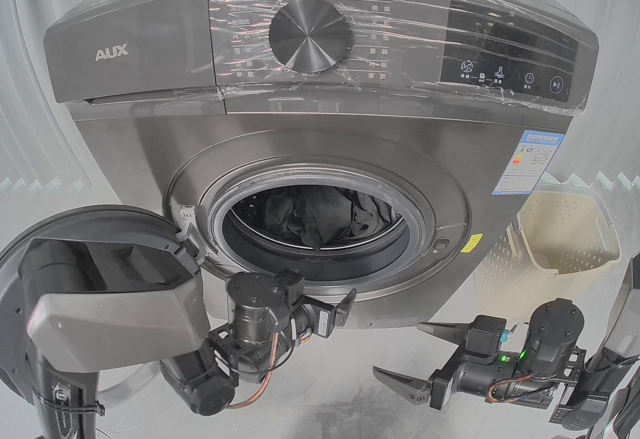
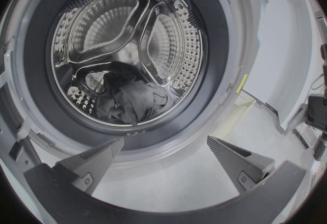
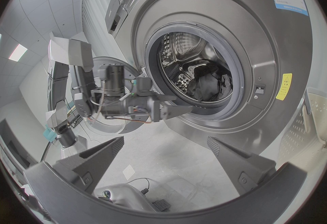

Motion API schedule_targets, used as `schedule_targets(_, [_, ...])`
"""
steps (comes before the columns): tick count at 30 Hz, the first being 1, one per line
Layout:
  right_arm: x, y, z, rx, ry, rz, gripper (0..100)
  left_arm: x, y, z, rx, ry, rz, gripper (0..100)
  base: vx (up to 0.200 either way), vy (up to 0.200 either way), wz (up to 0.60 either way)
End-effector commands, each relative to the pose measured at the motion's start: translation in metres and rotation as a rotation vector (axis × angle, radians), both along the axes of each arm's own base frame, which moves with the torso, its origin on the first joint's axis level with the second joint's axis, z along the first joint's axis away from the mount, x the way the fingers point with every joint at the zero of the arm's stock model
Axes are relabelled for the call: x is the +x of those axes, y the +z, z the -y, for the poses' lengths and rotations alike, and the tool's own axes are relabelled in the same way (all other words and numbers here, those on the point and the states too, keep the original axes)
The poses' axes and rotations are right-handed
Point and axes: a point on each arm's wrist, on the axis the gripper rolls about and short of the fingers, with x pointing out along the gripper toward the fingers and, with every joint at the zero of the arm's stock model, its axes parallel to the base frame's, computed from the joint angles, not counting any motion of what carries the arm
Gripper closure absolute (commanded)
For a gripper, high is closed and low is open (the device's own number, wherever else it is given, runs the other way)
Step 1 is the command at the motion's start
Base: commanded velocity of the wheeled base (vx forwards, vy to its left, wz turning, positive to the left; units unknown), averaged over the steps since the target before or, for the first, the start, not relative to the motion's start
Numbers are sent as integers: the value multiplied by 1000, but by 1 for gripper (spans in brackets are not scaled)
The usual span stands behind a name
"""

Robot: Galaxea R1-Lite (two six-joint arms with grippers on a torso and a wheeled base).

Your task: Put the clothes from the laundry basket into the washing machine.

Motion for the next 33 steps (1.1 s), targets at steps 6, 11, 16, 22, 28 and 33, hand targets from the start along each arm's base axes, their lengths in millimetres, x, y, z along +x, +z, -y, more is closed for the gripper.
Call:
schedule_targets(6, [-1,6,13,10,-41,11,0,-87,59,-27,-118,-120,14,0,0,0,0])
schedule_targets(11, [-2,14,28,21,-118,34,0,-109,87,-59,-164,-62,65,0,0,0,0])
schedule_targets(16, [-4,25,35,52,-207,81,0,-130,97,-83,-199,-45,83,0,0,0,0])
schedule_targets(22, [-9,38,50,104,-274,113,0,-145,101,-101,-201,-25,104,0,0,0,0])
schedule_targets(28, [-10,47,59,138,-313,143,0,-154,93,-112,-166,10,85,0,-67,0,0])
schedule_targets(33, [-13,50,61,141,-330,147,0,-160,99,-119,-185,43,105,0,-200,0,0])
